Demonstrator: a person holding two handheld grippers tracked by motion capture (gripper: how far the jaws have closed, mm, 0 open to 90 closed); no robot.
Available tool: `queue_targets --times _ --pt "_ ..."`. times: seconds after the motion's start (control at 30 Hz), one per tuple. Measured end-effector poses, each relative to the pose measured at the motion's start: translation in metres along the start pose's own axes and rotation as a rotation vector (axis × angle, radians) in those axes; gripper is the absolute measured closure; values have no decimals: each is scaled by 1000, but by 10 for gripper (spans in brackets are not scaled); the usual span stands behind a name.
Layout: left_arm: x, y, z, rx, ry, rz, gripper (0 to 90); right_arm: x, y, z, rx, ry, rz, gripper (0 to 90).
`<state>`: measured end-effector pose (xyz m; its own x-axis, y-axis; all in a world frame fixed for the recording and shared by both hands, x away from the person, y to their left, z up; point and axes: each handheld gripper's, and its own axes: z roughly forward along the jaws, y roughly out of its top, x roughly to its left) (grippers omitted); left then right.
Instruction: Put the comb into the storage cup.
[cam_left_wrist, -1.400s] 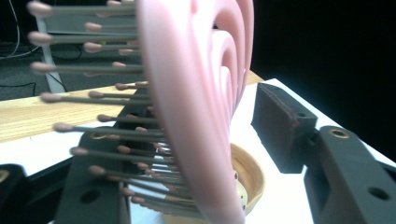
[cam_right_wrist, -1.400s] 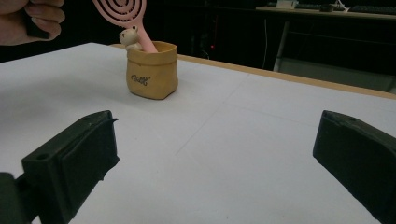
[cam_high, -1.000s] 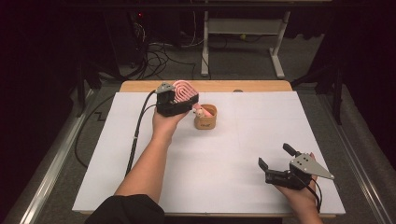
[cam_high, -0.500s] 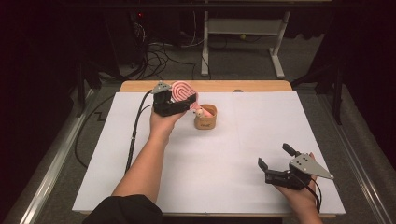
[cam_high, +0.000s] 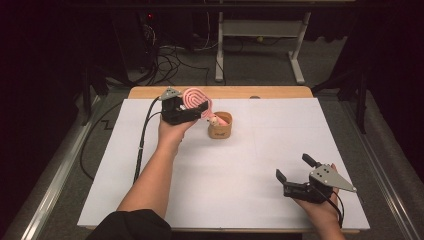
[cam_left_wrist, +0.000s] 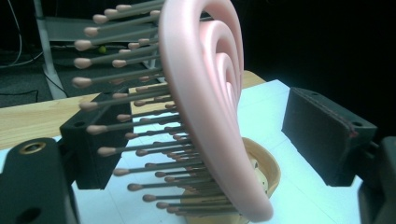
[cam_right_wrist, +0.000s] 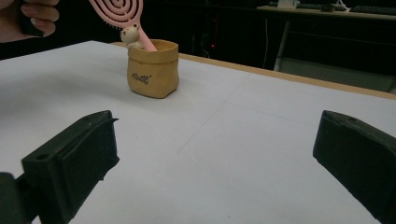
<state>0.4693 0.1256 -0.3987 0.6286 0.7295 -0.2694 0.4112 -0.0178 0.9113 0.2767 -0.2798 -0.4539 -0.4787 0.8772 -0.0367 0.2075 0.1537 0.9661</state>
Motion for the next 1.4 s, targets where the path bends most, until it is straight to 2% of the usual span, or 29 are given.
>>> queue_targets --times 0.3,0.57,1.13,1.4 --pt "0 0 -3 -9 9 20 142 1 0 1 4 1 -6 4" --pt "2 0 -5 -17 8 21 4 2 0 1 6 -1 -5 4" --pt "7 -4 -12 -14 -3 15 0 2 0 1 11 1 -8 4" --pt "8 -22 -17 -2 -26 10 0 1 -1 2 15 -1 -4 3"
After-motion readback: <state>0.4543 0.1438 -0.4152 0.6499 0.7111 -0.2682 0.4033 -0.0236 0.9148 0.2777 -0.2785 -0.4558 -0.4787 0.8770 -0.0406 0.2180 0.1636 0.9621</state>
